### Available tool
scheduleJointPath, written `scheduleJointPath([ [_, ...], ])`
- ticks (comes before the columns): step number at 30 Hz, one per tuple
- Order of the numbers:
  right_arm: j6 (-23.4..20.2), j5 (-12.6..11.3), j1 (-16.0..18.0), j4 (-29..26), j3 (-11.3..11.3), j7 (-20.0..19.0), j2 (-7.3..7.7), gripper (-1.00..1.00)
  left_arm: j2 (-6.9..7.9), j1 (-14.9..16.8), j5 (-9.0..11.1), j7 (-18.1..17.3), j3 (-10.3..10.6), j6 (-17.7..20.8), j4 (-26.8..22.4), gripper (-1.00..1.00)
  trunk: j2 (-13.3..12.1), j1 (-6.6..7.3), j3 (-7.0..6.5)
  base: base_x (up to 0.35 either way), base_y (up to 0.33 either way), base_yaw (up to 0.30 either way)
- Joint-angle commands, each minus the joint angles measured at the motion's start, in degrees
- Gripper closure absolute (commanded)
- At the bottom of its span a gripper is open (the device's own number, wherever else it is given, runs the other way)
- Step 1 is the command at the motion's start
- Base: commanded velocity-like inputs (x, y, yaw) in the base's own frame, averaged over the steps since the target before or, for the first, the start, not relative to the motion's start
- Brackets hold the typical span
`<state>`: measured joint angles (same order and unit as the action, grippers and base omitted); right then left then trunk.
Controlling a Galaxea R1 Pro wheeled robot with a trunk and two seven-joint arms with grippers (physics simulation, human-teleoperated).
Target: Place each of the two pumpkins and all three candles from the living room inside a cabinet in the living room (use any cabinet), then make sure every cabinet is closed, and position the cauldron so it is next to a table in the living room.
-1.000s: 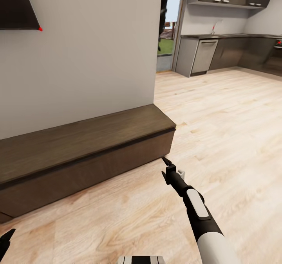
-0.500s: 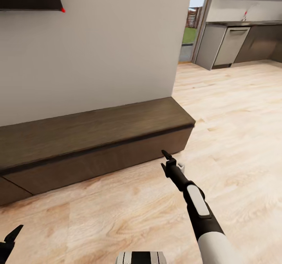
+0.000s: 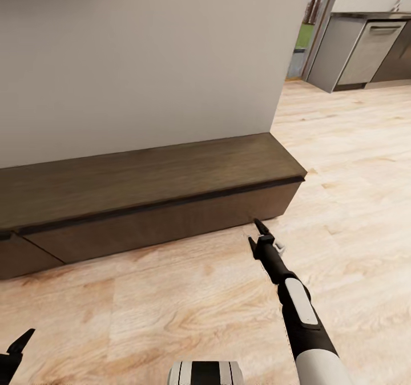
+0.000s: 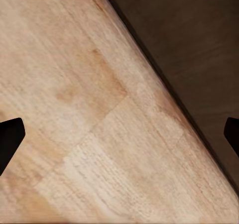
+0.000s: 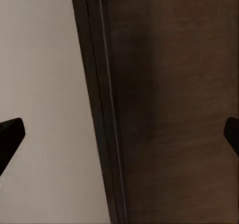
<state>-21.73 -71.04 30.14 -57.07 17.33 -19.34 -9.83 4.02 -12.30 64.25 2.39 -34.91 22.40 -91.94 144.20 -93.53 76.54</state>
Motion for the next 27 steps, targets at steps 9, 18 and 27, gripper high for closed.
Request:
scheduleJointPath([
  [9,0.3,-4.3,0.8,10.5,5.4,-18.2,2.18,-1.0,-0.05,0.0,-0.1,0.0,0.0,0.0,0.0,-1.0,0.1,-0.23,2.0,0.0,0.0,0.007],
  [18,-0.7,-5.2,1.5,12.2,5.1,-20.7,5.87,-1.0,-0.12,0.0,0.0,-0.7,0.0,0.1,-0.2,-1.0,0.2,-0.46,3.99,0.0,0.0,0.0],
  [27,-0.3,-4.7,1.9,11.8,4.4,-20.6,5.01,-1.0,0.29,-1.0,-0.1,-1.1,0.1,0.1,2.0,-1.0,0.3,-0.49,4.21,0.0,0.0,0.0],
])
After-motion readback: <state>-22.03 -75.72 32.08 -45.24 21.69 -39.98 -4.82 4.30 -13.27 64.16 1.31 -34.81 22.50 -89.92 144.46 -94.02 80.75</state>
